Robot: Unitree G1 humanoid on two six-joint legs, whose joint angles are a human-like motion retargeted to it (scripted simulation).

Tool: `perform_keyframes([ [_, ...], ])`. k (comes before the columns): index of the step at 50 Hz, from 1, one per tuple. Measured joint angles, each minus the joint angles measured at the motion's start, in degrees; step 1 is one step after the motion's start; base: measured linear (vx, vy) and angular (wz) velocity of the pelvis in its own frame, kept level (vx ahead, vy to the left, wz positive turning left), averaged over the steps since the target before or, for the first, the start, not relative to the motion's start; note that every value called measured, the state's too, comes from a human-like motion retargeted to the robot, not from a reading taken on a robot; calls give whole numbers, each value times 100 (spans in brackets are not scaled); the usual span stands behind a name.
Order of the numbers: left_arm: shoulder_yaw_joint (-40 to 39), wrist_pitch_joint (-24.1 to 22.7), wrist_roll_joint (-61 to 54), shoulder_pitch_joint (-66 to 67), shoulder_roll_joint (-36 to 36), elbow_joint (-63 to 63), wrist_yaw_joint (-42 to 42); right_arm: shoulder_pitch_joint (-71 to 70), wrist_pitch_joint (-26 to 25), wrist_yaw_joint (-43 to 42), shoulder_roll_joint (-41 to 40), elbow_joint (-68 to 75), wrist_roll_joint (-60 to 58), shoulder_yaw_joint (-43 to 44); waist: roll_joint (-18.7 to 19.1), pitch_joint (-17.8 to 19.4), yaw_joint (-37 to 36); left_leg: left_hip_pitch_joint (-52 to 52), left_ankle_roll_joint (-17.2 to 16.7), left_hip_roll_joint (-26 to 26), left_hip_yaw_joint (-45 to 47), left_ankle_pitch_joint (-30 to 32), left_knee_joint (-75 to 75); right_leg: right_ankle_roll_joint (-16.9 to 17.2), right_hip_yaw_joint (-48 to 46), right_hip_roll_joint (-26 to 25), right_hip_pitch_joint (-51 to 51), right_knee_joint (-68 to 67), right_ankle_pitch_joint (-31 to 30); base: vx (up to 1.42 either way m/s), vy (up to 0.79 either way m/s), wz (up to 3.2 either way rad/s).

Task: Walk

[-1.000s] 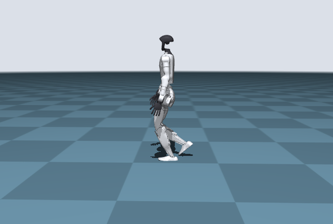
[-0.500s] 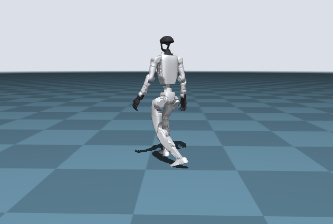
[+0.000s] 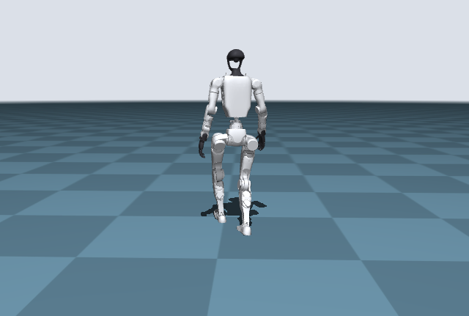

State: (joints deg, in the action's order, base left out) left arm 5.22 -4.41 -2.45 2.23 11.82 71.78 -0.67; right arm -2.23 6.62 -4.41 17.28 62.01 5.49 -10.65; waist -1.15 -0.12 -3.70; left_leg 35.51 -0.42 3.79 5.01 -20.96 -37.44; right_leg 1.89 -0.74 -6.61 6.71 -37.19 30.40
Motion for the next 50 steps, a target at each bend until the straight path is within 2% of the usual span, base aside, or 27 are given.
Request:
perform_keyframes([
  [2, -28, -2, -19, 46, 20, 24, -50, 22, 24, 1, -28, -91, -22, -52, -51, -41, 27, 143, -58, 147, 13, 93, 347, 32, -63, 60, -55, -233, 73, 64, 1, -78],
  [4, -91, 6, -88, 53, 87, 88, -93, 50, 8, 36, -46, -148, -52, -116, -211, -134, 25, -74, -10, 333, 87, 435, 969, 77, -170, 287, -168, -347, 13, 70, 2, -88],
  [8, -221, 72, -346, 168, 173, 268, -165, 274, -63, 164, -137, -13, -121, -235, -474, -273, 35, 62, 307, 526, 261, 409, -49, 235, -221, 719, -261, -1355, -219, 72, 3, -87],
  [10, -316, 106, -512, 223, 225, 376, -165, 424, -129, 279, -200, 132, -129, -249, -624, -305, 63, 6, 564, 651, 348, 179, -584, 368, -267, 1061, -202, -2135, -841, 72, 7, -81],
  [13, -456, 166, -658, 196, 385, 429, -94, 529, -234, 555, -258, 392, -88, -186, -923, -202, 192, -445, 1015, 977, 513, -252, -689, 770, -49, 1601, 312, -3649, -2871, 69, 9, -60],
  [15, -495, 217, -650, 141, 502, 372, -94, 566, -280, 647, -257, 514, -58, -114, -997, -158, 340, -748, 1222, 1111, 533, -469, -629, 747, 9, 1919, 830, -4498, -3452, 68, 10, -36],
  [17, -471, 245, -611, 101, 580, 294, -148, 662, -293, 623, -250, 580, -21, -53, -987, -120, 511, -1043, 1317, 1203, 511, -695, -638, 449, -49, 2295, 1347, -5129, -3037, 67, 10, -36],
  [20, -456, 326, -560, -132, 749, 182, -209, 696, -301, 555, -184, 650, 135, 66, -833, -26, 721, -1870, 1268, 1248, 334, -728, 99, 105, -141, 2572, 2195, -5329, -2098, 67, 7, -40],
  [22, -426, 315, -555, -272, 815, 85, -270, 759, -307, 490, -178, 672, 234, 144, -710, 49, 868, -2376, 1159, 1218, 197, -762, 481, 31, -292, 2589, 2645, -5000, -1647, 68, -1, -23],
  [24, -385, 267, -546, -422, 877, -38, -317, 807, -320, 448, -200, 721, 300, 217, -588, 144, 986, -2826, 1054, 1132, 79, -837, 734, 88, -444, 2496, 3023, -4415, -1488, 69, -5, -16],
  [27, -310, 156, -549, -642, 959, -225, -366, 853, -367, 434, -264, 866, 395, 315, -396, 284, 1082, -3411, 939, 897, -37, -1013, 955, 403, -638, 2189, 3432, -3192, -1729, 70, -8, -18],
  [32, -232, -17, -556, -885, 979, -396, -300, 915, -422, 492, -400, 1108, 474, 477, -64, 255, 1045, -3898, 798, 437, -75, -1382, 930, 1128, -750, 1454, 3786, -1062, -2782, 71, -11, -28],
  [35, -238, 5, -620, -842, 851, -338, -202, 980, -448, 526, -459, 1150, 480, 526, -45, 179, 1034, -3986, 708, 338, -167, -1617, 233, 1115, -667, 1310, 3875, -1251, -2912, 71, -13, -25],
  [37, -252, 81, -711, -753, 719, -175, -91, 983, -469, 550, -444, 1153, 475, 532, 81, 145, 1032, -4034, 588, 136, -249, -1577, -456, 857, -705, 1138, 3772, -1667, -2769, 72, -11, -33],
  [39, -266, 166, -808, -637, 536, 75, 63, 954, -490, 585, -381, 1121, 471, 513, 327, 179, 1041, -3961, 350, -194, -352, -1205, -1417, 514, -820, 843, 3538, -2007, -2372, 68, -10, -34],
  [41, -240, 236, -843, -538, 317, 334, 262, 895, -514, 636, -277, 1030, 491, 467, 672, 262, 1042, -3672, 99, -701, -390, -506, -2601, 203, -1002, 460, 3202, -2088, -1986, 64, -9, -25],
  [43, -157, 315, -805, -453, 144, 472, 451, 822, -528, 666, -178, 881, 523, 423, 900, 286, 985, -3162, 28, -1167, -329, 173, -3666, -30, -1105, 189, 2908, -2003, -1638, 62, -8, -20],
  [44, -107, 357, -776, -430, 88, 498, 532, 772, -531, 668, -124, 797, 540, 405, 959, 285, 937, -2858, 90, -1359, -277, 290, -4073, -97, -1125, 112, 2751, -1898, -1502, 63, -8, -13],
  [45, -56, 397, -746, -413, 43, 512, 606, 717, -531, 666, -67, 713, 556, 387, 1001, 283, 884, -2542, 184, -1534, -221, 313, -4433, -146, -1135, 54, 2587, -1773, -1382, 63, -8, -12],
  [47, 31, 438, -697, -388, 0, 475, 687, 603, -510, 636, 36, 534, 588, 340, 1018, 265, 733, -1886, 396, -1705, -128, -38, -4784, -156, -1113, 4, 2241, -1443, -1227, 63, -8, -14],
  [50, 82, 424, -671, -327, -1, 349, 726, 461, -448, 566, 143, 263, 644, 294, 971, 247, 483, -1046, 554, -1633, 0, -706, -4525, -84, -990, -19, 1700, -931, -1074, 64, -7, -24],
])
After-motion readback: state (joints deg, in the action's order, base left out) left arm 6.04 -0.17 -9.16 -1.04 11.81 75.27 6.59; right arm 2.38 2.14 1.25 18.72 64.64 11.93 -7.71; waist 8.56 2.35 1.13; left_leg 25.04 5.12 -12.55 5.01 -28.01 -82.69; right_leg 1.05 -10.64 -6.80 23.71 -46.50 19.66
